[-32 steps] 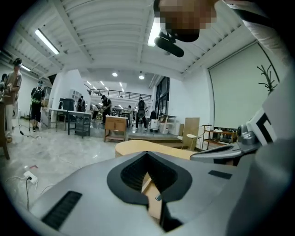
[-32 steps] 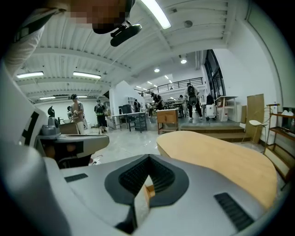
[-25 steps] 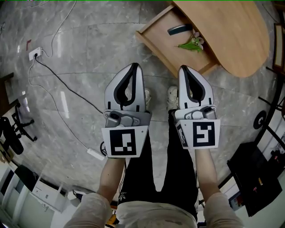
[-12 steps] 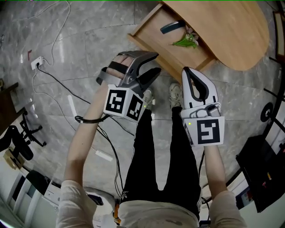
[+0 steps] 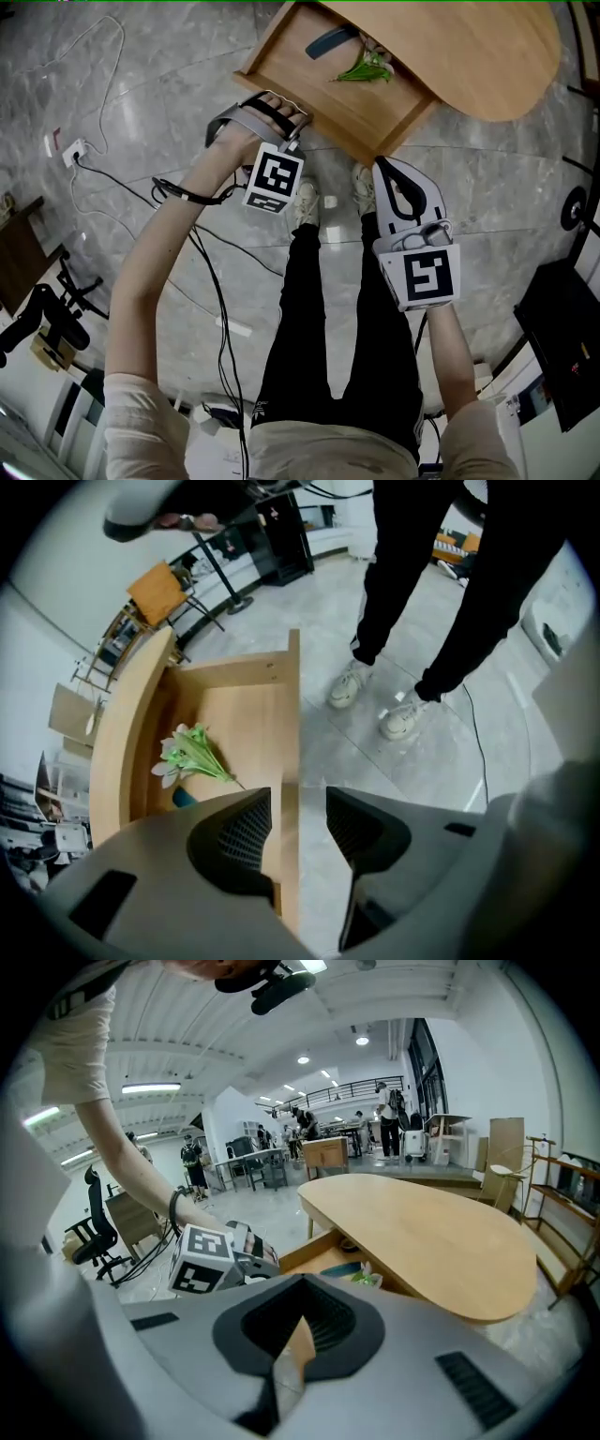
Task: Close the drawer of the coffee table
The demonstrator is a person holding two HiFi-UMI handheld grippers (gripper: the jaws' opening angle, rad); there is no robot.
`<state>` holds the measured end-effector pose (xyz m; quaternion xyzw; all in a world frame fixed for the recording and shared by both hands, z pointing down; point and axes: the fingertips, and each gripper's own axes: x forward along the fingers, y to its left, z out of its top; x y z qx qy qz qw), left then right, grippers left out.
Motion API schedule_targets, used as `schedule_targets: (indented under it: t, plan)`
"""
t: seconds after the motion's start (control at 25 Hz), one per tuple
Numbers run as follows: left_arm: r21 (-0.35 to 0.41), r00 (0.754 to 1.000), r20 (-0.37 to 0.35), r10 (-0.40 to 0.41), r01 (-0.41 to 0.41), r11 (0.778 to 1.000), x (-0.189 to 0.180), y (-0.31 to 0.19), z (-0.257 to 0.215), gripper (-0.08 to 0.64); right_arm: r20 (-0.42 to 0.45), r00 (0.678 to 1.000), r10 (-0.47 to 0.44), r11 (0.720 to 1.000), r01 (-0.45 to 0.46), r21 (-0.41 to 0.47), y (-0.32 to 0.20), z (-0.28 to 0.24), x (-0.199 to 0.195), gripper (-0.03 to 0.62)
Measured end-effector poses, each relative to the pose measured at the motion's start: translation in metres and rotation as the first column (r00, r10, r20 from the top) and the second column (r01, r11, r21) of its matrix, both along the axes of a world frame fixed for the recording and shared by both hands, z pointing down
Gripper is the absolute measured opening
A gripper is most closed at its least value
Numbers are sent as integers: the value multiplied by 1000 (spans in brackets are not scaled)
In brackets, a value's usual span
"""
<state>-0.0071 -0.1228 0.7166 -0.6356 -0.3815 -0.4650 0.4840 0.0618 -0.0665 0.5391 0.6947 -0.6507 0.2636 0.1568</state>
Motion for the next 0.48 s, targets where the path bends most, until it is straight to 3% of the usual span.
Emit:
schedule_targets:
  t: [0.2,0.48]
  plan:
    - [76,1000,5,-16,15,997,10,-1,21,84,37,999,2,1000,-1,-11,8,6,1,0]
    - [78,999,49,2,-6,997,13,0,24,74,97,994,42,998,-37,-49,19,18,7,1]
